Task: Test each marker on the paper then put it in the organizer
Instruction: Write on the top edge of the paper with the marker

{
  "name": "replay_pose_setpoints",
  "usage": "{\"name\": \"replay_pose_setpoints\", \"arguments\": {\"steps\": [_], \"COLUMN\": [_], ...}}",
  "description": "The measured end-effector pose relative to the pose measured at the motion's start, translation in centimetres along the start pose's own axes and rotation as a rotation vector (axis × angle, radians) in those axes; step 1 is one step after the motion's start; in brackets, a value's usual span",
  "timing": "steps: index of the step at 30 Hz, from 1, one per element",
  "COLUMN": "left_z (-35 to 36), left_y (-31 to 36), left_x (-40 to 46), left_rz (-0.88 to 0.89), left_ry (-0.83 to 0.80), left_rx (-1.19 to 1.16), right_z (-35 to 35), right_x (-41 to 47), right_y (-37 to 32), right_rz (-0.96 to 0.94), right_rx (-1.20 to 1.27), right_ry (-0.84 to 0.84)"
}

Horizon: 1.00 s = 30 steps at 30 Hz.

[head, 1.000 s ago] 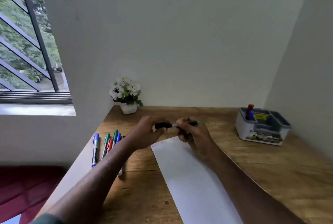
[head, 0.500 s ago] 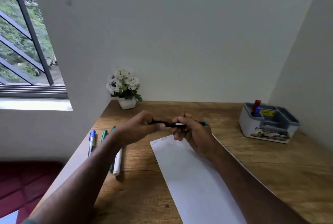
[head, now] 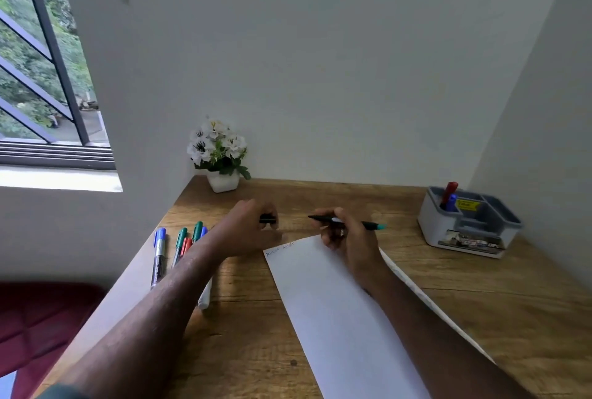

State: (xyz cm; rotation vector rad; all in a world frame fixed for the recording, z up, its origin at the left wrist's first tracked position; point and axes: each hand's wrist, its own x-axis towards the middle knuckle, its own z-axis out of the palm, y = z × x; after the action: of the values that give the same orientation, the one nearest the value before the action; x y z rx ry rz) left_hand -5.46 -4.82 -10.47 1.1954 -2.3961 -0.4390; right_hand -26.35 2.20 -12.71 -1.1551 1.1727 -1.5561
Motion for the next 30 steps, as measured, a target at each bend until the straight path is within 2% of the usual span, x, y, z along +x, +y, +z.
{"name": "replay_pose_setpoints", "arguments": {"steps": [4,6,10,18,30], "left_z": [0.1,0.2,0.1,0.1,0.5], "left_y": [-0.4,-0.5,-0.7,-1.1,-1.2], "left_x": [0.3,0.4,0.6,0.6,0.8], "left_rz": [-0.079,-0.105,-0.131,-0.171,-0.112], "left_ry": [-0.065,-0.079,-0.101,-0.134,-0.15], "left_rx": [0.085,0.084,0.077,0.057,0.041], "right_z": [0.4,0.8,1.4,1.2,1.3], "right_x": [-0.4,-0.2,0.7,1.2,1.4], "right_y": [0.5,0.2,-0.9,0.3,0.7], "right_rz": [-0.018,0.0,-0.019,-0.042,-0.086], "right_rx": [-0.478,-0.573,-0.632,-0.588,-0.626], "right_ry": [-0.045,-0.048,-0.085,-0.125,-0.132]}}
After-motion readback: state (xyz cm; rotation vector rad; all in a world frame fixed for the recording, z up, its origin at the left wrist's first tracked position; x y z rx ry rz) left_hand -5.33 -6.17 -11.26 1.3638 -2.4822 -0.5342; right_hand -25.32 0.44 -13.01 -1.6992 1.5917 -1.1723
